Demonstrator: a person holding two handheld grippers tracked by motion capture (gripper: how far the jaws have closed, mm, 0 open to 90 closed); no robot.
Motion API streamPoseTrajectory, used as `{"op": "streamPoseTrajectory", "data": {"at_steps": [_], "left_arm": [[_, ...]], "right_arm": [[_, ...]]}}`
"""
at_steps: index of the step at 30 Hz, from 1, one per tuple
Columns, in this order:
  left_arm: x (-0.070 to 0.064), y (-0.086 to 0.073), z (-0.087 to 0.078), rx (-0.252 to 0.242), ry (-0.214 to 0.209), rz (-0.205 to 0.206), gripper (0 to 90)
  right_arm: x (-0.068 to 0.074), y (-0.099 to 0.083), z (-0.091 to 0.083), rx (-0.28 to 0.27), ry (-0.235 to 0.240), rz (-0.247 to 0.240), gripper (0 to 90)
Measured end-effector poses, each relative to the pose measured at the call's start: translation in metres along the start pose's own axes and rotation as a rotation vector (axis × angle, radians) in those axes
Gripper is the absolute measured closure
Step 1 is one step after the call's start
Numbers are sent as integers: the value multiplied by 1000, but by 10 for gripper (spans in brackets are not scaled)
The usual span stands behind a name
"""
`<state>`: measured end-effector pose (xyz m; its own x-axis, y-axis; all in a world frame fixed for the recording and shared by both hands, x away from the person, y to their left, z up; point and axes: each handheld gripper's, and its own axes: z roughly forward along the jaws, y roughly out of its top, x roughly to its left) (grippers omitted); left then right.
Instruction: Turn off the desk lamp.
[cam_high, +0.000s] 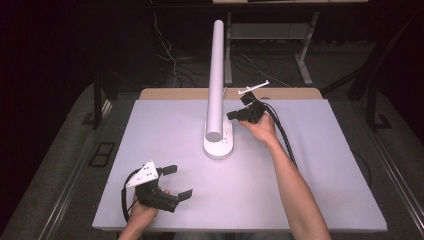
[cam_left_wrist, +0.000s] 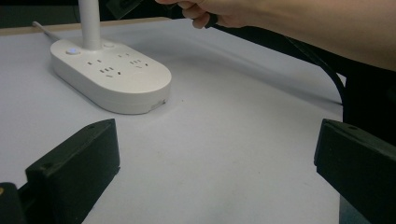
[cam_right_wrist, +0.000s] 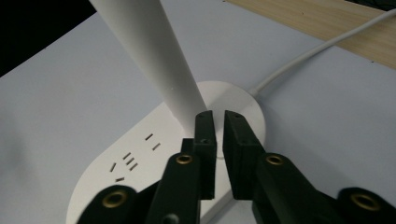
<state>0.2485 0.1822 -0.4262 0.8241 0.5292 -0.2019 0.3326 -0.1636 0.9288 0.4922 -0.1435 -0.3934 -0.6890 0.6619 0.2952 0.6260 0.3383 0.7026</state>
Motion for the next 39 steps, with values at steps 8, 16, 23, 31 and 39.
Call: {"op": "streamPoseTrajectory", "data": {"at_steps": [8, 16, 23, 31, 39], "left_arm": [[0, 0, 0, 1, -2, 2, 0], [0, 0, 0, 1, -2, 1, 0], [0, 0, 0, 0, -2, 1, 0], [-1, 0, 0, -2, -4, 2, 0], [0, 0, 0, 2, -5, 1, 0]], "right_arm": [[-3, -4, 12, 0, 4, 50, 900], [-4, -8, 26, 8, 9, 63, 900], [-7, -13, 31, 24, 2, 75, 900], [-11, -17, 30, 11, -1, 95, 900], [-10, -18, 30, 9, -2, 86, 900]]}}
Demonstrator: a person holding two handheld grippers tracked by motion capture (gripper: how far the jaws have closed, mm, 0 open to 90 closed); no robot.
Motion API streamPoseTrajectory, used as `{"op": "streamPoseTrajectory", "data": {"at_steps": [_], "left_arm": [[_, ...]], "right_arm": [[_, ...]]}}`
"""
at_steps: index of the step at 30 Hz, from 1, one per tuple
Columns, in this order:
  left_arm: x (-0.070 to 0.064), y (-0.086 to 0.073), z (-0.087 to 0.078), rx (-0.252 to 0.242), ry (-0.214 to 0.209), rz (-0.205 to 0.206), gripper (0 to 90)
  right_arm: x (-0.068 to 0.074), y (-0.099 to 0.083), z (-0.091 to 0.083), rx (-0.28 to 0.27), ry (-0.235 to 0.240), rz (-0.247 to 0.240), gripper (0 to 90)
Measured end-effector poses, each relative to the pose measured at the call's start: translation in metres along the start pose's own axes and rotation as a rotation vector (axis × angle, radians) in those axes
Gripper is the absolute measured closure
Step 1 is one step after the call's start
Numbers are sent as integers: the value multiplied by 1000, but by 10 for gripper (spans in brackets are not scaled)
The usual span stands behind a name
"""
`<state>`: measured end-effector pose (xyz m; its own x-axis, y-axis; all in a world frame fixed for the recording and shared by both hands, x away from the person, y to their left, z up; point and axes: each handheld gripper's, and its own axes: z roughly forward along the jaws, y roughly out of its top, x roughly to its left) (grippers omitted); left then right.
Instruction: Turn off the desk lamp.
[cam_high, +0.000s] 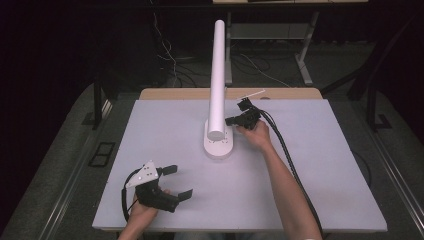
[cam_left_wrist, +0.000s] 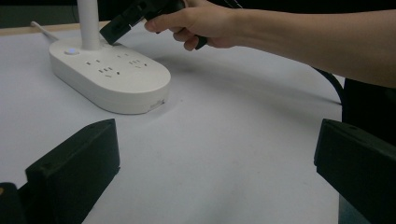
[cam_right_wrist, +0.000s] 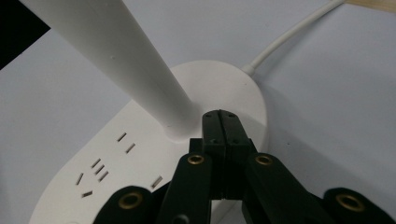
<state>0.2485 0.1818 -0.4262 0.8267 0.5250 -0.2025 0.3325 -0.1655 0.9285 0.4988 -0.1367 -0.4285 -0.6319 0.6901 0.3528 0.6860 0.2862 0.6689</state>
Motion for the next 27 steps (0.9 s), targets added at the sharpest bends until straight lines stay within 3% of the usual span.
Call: {"op": "streamPoseTrajectory", "data": {"at_steps": [12, 27], "left_arm": [[-1, 0, 0, 1, -2, 0, 0], [1, -1, 0, 1, 2, -3, 0]], "right_arm": [[4, 0, 0, -5, -27, 3, 900], [3, 0, 0, -17, 1, 18, 900]]}}
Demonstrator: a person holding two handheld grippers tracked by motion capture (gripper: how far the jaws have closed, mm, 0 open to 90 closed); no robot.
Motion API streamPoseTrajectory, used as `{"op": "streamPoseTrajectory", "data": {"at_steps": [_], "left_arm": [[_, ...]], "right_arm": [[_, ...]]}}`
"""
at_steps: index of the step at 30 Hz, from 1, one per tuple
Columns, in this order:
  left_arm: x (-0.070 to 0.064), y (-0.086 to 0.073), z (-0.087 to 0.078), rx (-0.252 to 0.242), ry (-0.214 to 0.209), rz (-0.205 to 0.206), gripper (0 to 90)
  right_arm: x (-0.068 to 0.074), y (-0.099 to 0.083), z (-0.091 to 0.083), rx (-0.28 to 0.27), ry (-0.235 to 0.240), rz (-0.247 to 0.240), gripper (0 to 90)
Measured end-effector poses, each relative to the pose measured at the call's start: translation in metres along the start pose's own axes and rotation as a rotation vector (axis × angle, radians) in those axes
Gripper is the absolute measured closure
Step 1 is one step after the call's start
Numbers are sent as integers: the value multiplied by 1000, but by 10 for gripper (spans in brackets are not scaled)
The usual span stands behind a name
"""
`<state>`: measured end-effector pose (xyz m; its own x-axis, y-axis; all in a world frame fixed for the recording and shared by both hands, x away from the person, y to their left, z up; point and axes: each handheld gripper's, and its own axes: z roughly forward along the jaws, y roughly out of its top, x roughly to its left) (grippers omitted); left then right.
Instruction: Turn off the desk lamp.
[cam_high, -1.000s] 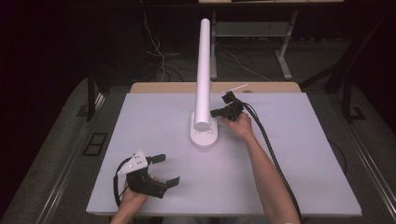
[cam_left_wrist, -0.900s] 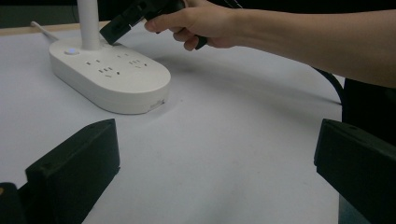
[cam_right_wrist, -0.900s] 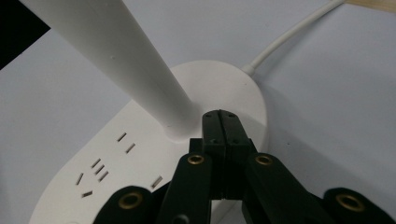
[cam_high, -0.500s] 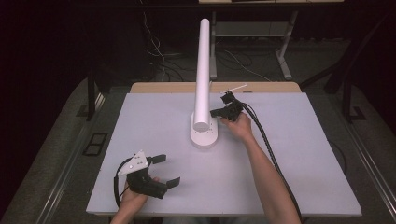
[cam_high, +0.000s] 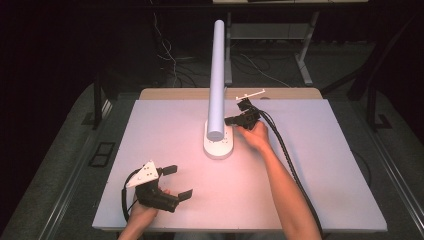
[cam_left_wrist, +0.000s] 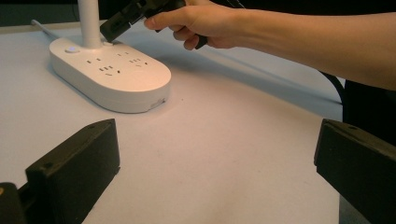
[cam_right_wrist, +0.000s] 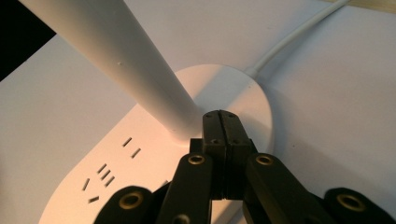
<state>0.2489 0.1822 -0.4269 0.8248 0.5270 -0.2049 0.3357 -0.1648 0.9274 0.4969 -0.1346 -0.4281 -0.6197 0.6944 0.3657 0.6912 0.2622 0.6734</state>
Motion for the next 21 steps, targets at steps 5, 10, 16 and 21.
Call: {"op": "streamPoseTrajectory", "data": {"at_steps": [5, 10, 16, 21], "left_arm": [[-1, 0, 0, 0, 1, 0, 0], [-2, 0, 0, -1, 0, 2, 0], [-2, 0, 1, 1, -2, 3, 0], [0, 0, 0, 0, 2, -1, 0]], "right_arm": [[0, 0, 0, 3, -5, 6, 900], [-1, -2, 1, -4, -4, 12, 900], [-1, -3, 0, -11, -3, 16, 900], [-1, -4, -1, -14, -1, 3, 900]]}}
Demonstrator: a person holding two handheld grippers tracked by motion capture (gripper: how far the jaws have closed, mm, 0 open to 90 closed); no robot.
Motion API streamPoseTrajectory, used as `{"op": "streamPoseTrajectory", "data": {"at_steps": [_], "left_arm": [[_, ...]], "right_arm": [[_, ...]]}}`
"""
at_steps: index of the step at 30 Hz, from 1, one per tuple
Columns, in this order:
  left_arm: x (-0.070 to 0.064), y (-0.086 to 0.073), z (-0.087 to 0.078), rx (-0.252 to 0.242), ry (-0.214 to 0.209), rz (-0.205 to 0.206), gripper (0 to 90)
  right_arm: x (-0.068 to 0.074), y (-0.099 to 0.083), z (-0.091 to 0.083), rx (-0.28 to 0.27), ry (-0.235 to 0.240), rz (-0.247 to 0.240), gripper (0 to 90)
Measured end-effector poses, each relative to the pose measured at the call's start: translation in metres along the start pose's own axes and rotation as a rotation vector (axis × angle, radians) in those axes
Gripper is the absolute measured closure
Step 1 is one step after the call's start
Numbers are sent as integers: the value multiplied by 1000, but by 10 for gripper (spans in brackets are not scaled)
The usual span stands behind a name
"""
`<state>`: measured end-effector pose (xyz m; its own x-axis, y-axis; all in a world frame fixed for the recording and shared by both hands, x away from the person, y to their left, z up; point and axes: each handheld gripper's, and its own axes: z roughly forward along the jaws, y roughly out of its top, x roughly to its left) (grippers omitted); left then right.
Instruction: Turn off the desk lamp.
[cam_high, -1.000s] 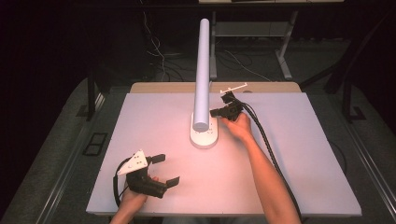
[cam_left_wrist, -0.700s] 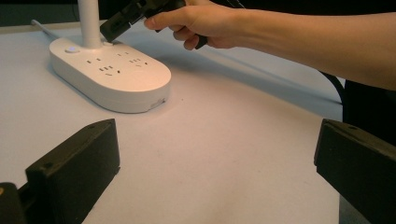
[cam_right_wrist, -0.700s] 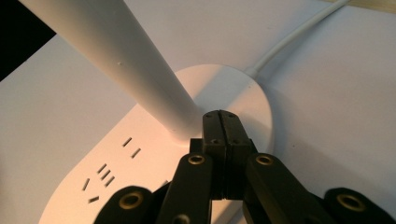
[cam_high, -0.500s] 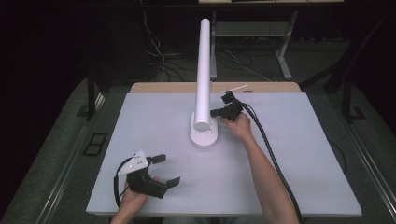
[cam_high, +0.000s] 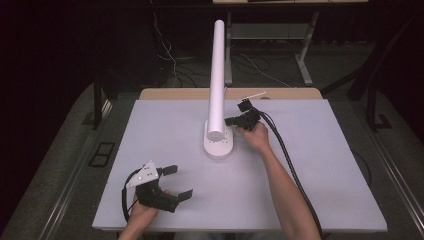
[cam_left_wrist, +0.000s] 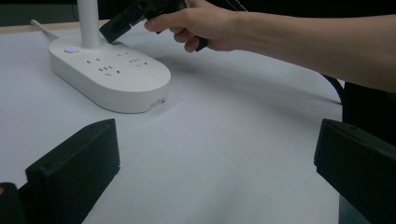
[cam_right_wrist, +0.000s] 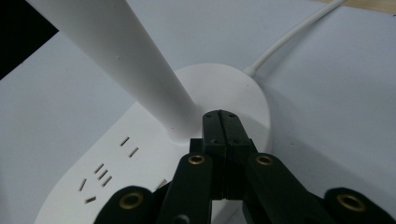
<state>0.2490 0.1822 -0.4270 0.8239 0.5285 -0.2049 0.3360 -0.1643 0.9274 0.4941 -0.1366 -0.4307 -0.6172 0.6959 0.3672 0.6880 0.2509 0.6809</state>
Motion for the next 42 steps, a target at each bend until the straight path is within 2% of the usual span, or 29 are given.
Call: {"op": "streamPoseTrajectory", "data": {"at_steps": [3, 7, 14, 34, 42], "left_arm": [[0, 0, 0, -2, 0, -1, 0], [0, 0, 0, -1, -1, -1, 0], [-1, 0, 0, 1, 1, 0, 0], [-1, 0, 2, 5, -5, 4, 0], [0, 0, -1, -2, 5, 1, 0]], "right_arm": [[-2, -1, 0, -13, 19, 9, 900], [-2, 0, 0, -7, 16, 7, 900], [-5, 0, 0, -4, 39, 31, 900], [-4, 0, 1, 2, 18, 27, 900], [-2, 0, 0, 1, 7, -3, 900]]}}
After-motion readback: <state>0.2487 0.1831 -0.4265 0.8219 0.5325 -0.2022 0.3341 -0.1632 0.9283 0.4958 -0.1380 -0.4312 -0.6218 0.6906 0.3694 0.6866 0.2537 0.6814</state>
